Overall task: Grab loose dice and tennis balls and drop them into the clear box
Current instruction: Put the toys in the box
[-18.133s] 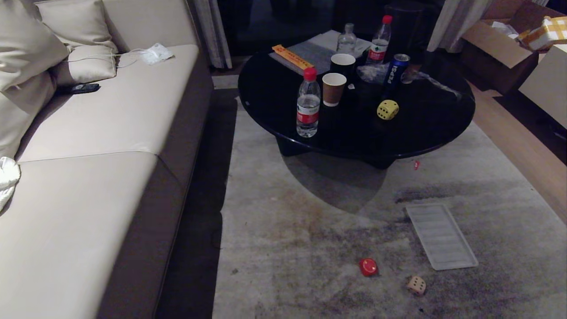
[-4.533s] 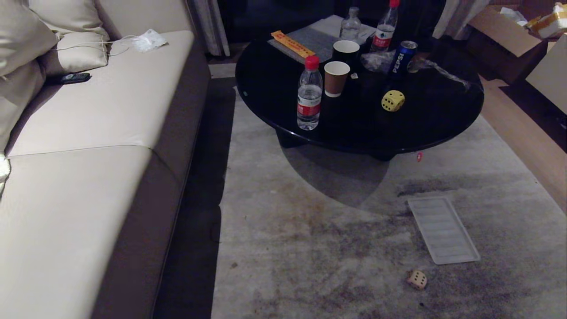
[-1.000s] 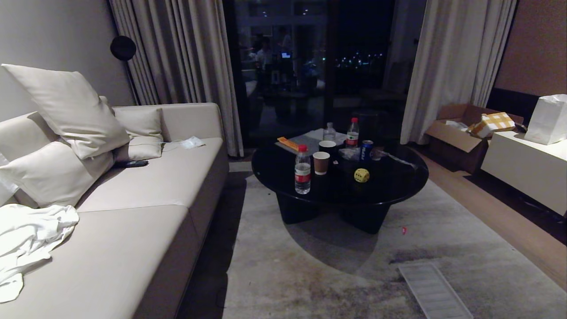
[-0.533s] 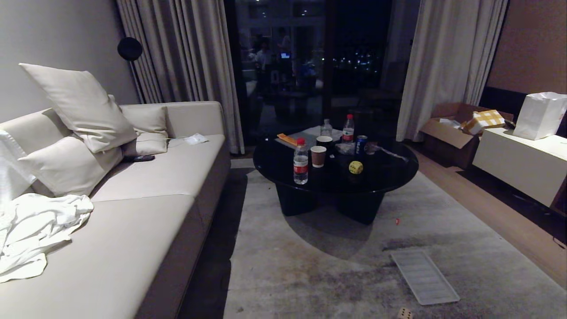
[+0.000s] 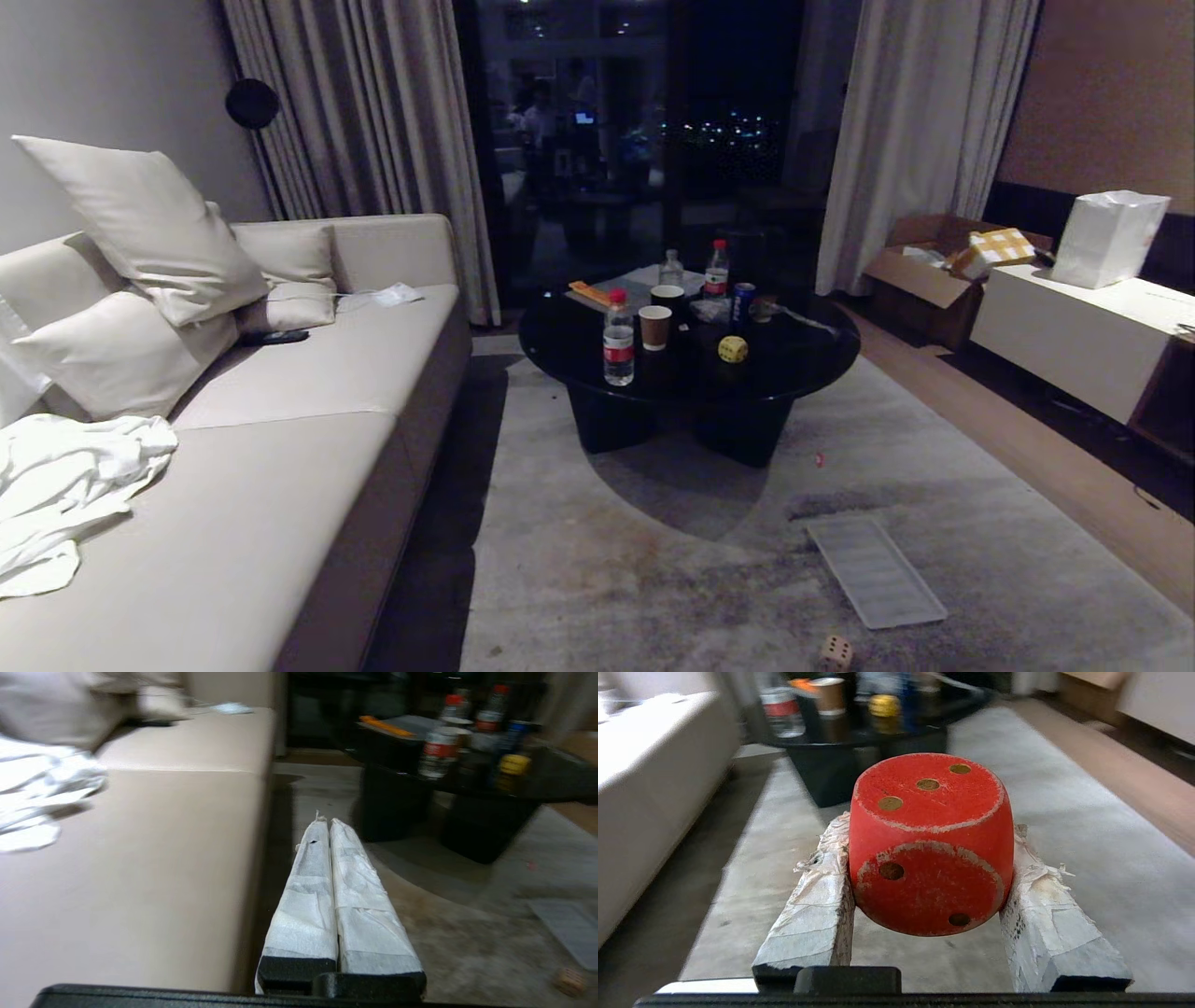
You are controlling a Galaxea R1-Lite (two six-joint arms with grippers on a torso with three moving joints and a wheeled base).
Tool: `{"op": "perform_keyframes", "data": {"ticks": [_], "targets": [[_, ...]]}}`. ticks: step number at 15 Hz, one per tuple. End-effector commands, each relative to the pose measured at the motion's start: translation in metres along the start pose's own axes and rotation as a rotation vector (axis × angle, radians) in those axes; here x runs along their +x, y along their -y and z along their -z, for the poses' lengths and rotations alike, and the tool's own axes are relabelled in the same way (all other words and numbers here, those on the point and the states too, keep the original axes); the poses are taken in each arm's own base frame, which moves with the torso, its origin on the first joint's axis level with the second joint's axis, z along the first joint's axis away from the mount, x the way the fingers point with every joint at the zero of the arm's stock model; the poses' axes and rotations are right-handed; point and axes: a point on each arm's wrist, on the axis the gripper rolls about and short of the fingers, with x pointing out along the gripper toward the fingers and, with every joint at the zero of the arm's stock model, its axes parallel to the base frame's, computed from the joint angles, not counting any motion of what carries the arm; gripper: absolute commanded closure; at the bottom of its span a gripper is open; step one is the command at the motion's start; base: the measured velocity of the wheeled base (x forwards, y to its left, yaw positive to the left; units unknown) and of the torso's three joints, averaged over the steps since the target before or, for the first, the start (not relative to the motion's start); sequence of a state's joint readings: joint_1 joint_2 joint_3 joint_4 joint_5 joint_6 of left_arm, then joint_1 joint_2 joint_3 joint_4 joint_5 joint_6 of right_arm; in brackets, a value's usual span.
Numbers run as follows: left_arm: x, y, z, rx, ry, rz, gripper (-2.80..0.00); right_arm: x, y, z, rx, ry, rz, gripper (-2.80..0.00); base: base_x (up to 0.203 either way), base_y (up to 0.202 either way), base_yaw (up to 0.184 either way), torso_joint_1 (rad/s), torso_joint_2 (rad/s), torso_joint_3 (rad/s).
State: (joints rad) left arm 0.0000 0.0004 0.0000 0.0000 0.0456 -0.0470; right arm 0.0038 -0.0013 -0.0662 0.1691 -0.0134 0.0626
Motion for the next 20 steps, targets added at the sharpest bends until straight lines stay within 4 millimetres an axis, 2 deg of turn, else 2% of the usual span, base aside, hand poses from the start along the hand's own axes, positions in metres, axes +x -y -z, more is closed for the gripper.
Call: {"op": "perform_keyframes", "data": {"ticks": [1, 20], "targets": [[0.0002, 0.0, 0.0004, 0.0, -0.003, -0.001, 0.0, 0.0001, 0.0, 0.0001, 0.0, -0.003, 0.0, 0.0, -0.001, 0.009, -0.154, -0.001, 0.0, -0.002], [0.0002, 0.0, 0.0004, -0.005, -0.003, -0.001, 0.0, 0.0001, 0.0, 0.0001, -0.002, -0.003, 0.0, 0.0, 0.0, 0.01, -0.164, 0.003, 0.0, 0.003]]}}
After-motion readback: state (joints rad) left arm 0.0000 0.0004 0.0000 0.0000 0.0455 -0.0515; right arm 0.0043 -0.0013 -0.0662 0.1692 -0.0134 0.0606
